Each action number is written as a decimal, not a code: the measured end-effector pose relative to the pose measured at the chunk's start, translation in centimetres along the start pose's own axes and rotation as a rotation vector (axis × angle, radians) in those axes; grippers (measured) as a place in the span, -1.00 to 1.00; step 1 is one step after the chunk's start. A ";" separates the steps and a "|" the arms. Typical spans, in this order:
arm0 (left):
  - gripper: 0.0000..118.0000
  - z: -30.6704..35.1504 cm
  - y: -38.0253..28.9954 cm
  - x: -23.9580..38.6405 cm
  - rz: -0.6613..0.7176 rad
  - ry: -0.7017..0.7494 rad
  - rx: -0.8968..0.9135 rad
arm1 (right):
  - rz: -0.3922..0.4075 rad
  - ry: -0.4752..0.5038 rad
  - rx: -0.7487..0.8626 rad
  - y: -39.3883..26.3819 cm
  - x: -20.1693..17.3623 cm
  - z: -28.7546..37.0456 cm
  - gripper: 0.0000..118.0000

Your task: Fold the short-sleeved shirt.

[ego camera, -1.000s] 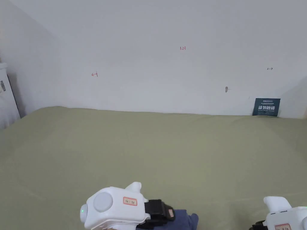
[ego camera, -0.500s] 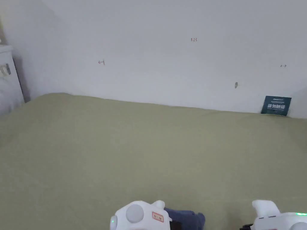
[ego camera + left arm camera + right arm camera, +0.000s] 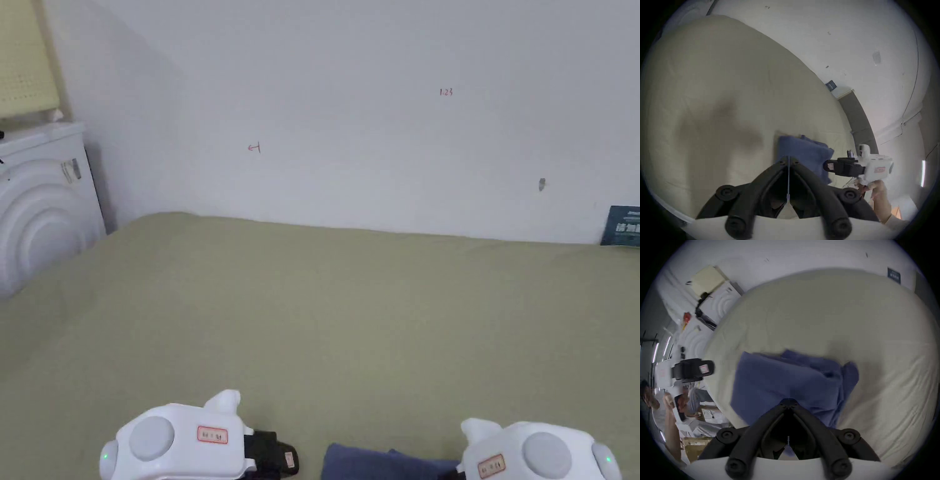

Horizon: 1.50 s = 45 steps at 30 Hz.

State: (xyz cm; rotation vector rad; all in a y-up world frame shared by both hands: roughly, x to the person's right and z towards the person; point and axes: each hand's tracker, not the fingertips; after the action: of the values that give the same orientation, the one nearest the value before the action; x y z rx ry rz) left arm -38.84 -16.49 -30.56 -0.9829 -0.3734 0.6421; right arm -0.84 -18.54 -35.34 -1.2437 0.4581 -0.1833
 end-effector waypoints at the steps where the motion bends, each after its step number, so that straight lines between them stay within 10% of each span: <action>1: -0.95 -0.2 -0.3 -0.4 0.001 0.006 -0.011 | -0.017 -0.044 -0.050 -0.2 0.7 -1.2 -1.00; 5: -0.88 -1.9 -0.7 -2.1 -0.023 0.010 -0.081 | -0.093 0.077 0.036 -1.8 3.6 -1.5 -1.00; 6: -0.61 -2.4 -0.7 -2.3 -0.048 0.008 -0.099 | -0.110 0.089 0.043 -1.9 3.8 -1.4 -1.00; 8: 0.52 -3.4 -0.6 -2.6 -0.066 -0.001 -0.130 | -0.099 0.089 0.046 -2.3 4.3 -1.1 -1.00; 10: 0.81 -4.7 -0.6 -3.0 -0.017 -0.082 -0.162 | -0.095 0.094 0.051 -2.3 4.2 -1.3 -1.00; 14: 0.82 -7.7 -0.9 -3.4 0.038 -0.243 -0.198 | -0.047 0.071 0.053 -2.2 3.6 -1.3 -1.00; 21: 0.70 -9.1 -2.1 1.3 -0.256 -0.071 -0.197 | 0.039 0.051 0.085 -2.7 3.1 -1.3 -1.00; 22: 0.55 -8.8 -2.0 1.2 -0.255 -0.069 -0.190 | 0.034 0.053 0.088 -2.7 3.1 -1.3 -1.00; 23: -0.31 -8.5 -1.8 0.8 -0.232 -0.094 -0.175 | 0.021 0.058 0.091 -2.7 3.1 -1.2 -1.00; 24: -0.65 -8.5 -1.6 0.3 -0.175 -0.153 -0.193 | 0.005 0.070 0.099 -2.7 3.0 -1.1 -1.00; 45: -0.65 3.5 7.4 -4.9 -0.191 0.152 -0.090 | -0.034 -0.191 0.292 0.6 -8.9 -0.1 -0.95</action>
State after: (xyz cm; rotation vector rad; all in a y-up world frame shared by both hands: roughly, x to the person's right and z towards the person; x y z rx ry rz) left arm -46.90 -14.54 -35.14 -1.0604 -0.3589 0.3783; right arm -8.97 -15.09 -33.87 -0.9718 0.2346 -0.1519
